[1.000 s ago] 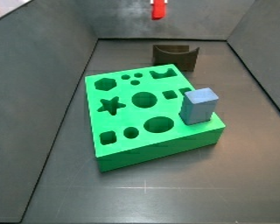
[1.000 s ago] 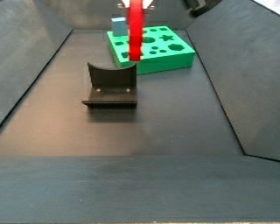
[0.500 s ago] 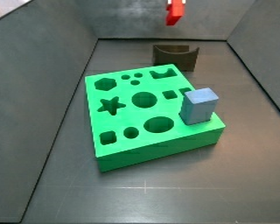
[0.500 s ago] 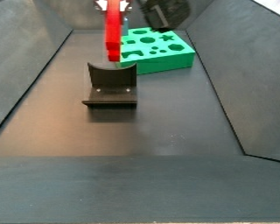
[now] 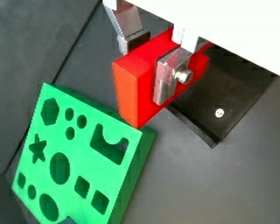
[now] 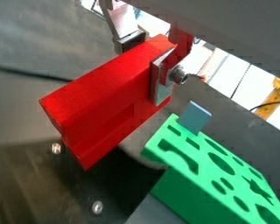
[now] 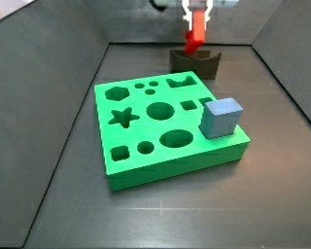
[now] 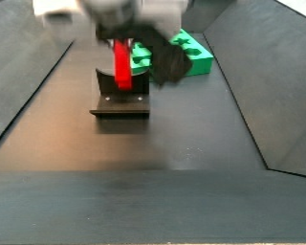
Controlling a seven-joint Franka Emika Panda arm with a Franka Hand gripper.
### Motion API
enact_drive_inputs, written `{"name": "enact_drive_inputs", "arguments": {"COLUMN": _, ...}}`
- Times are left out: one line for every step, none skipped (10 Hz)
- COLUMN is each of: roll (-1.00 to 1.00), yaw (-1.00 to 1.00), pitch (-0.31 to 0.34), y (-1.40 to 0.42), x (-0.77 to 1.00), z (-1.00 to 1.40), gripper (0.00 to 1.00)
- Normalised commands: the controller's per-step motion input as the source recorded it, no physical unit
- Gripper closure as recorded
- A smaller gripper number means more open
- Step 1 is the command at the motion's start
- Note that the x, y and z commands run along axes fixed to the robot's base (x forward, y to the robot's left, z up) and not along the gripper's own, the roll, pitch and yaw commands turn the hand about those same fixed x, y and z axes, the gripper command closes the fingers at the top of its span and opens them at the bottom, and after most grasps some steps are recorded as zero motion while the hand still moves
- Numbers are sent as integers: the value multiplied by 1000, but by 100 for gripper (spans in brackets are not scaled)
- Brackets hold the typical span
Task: Pick up the double-square object. Move up. Place the double-square object on the fixture. Regrasp the double-square object. Move to above the board. Insert the double-square object.
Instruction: Place the double-square object on the fixture.
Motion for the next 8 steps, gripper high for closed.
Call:
{"name": "enact_drive_inputs", "arguments": {"roll": -418, "yaw": -218, "pitch": 108, "y": 138, "x": 173, "z": -1000, "gripper": 100}}
{"name": "enact_drive_inputs", "arguments": {"roll": -279, "yaw": -216, "pitch": 60, "y": 132, "x": 183, "z": -1000, "gripper": 100}}
{"name": "enact_drive_inputs", "arguments": {"roll": -186, "yaw": -203, "pitch": 38, "y": 113, "x": 152, "z": -840, "gripper": 100}}
{"name": "enact_drive_inputs", "arguments": {"roll": -115, "yaw": -184, "pitch": 22, "y": 26, "x": 118, "z": -726, "gripper": 100}}
{"name": "enact_drive_inputs", "arguments": {"roll": -67, "yaw": -165, "pitch": -13, "y": 21, "x": 96, "z": -726, "gripper": 100}}
{"name": "enact_drive_inputs", "arguments": {"roll": -68, "yaw": -142, "pitch": -16, "y": 20, "x": 87, "z": -727, "gripper": 100}}
{"name": "enact_drive_inputs", "arguments": {"roll": -68, "yaw": -121, "pitch": -16, "y": 20, "x": 86, "z": -727, "gripper": 100}}
{"name": "enact_drive_inputs", "arguments": {"roll": -68, "yaw": -105, "pitch": -14, "y": 18, "x": 83, "z": -727, "gripper": 100}}
